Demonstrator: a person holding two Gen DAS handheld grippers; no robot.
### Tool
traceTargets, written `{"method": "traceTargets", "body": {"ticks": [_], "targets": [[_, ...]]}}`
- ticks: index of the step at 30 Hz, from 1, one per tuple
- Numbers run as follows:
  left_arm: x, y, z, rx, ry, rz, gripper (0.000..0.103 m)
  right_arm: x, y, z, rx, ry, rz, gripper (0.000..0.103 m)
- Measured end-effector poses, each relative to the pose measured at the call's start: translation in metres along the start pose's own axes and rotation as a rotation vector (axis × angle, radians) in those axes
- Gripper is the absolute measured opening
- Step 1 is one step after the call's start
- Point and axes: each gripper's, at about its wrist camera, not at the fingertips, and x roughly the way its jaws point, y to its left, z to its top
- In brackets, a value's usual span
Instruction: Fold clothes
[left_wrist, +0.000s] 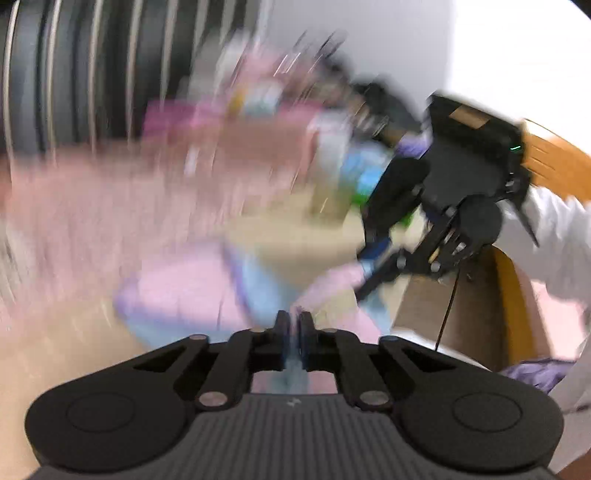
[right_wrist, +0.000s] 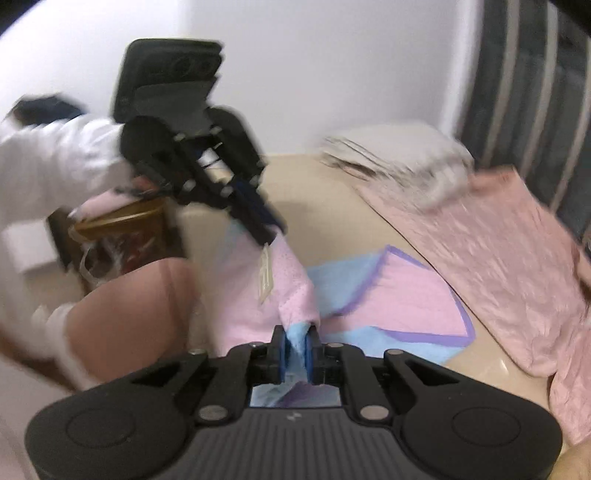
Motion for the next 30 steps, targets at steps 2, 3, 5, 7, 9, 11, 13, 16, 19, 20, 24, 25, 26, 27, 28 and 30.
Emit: {"method": "traceTargets", "body": {"ticks": [2,3,5,7,9,11,13,16,19,20,24,25,26,27,28,30], "targets": [[0.022,0.019,-0.005,-0.117,0.021,0.112,0.052,0.028,-0.019,0.001,0.075,0.026,-0.064,0.034],[0.027,0.030,-0.009,-0.212,0.031,0.144,0.054,0.038,-0.023,-0.002,0.100,0.042,-0.120,0.037],[0.024,0.043,-0.018,-0.362,0.024,0.115,0.054,0.041,-0.019,-0.018,0.121,0.039,-0.184,0.037],[0.011,0.045,-0.026,-0.447,-0.013,0.094,0.059,0.029,-0.013,-0.031,0.154,-0.008,-0.213,0.038],[-0.005,0.042,-0.032,-0.487,-0.060,0.104,0.068,0.011,-0.005,-0.042,0.212,-0.065,-0.215,0.043],[-0.006,0.039,-0.033,-0.529,-0.086,0.085,0.070,0.002,0.001,-0.048,0.274,-0.128,-0.185,0.045],[0.003,0.036,-0.033,-0.530,-0.085,0.092,0.068,0.003,0.002,-0.052,0.359,-0.154,-0.149,0.047],[0.017,0.036,-0.040,-0.558,-0.057,0.099,0.030,0.020,-0.005,-0.058,0.505,-0.147,-0.128,0.040],[0.024,0.037,-0.045,-0.579,-0.068,0.064,0.022,0.028,-0.012,-0.068,0.629,-0.162,-0.114,0.017],[0.023,0.037,-0.046,-0.583,-0.083,0.048,0.022,0.027,-0.012,-0.071,0.651,-0.179,-0.113,0.015],[0.016,0.036,-0.044,-0.598,-0.156,-0.012,0.011,0.021,-0.010,-0.077,0.706,-0.243,-0.111,0.007],[0.014,0.036,-0.042,-0.598,-0.173,-0.011,0.009,0.017,-0.009,-0.076,0.706,-0.257,-0.117,0.006],[0.012,0.037,-0.039,-0.599,-0.186,-0.013,0.006,0.013,-0.007,-0.074,0.702,-0.275,-0.127,0.006],[0.012,0.037,-0.036,-0.600,-0.199,-0.016,0.005,0.008,-0.006,-0.071,0.692,-0.292,-0.141,0.006],[0.010,0.038,-0.032,-0.602,-0.209,-0.019,0.005,0.004,-0.005,-0.068,0.677,-0.304,-0.161,0.006],[0.012,0.041,-0.024,-0.608,-0.219,-0.023,0.005,-0.001,-0.006,-0.063,0.650,-0.325,-0.201,0.006]]}}
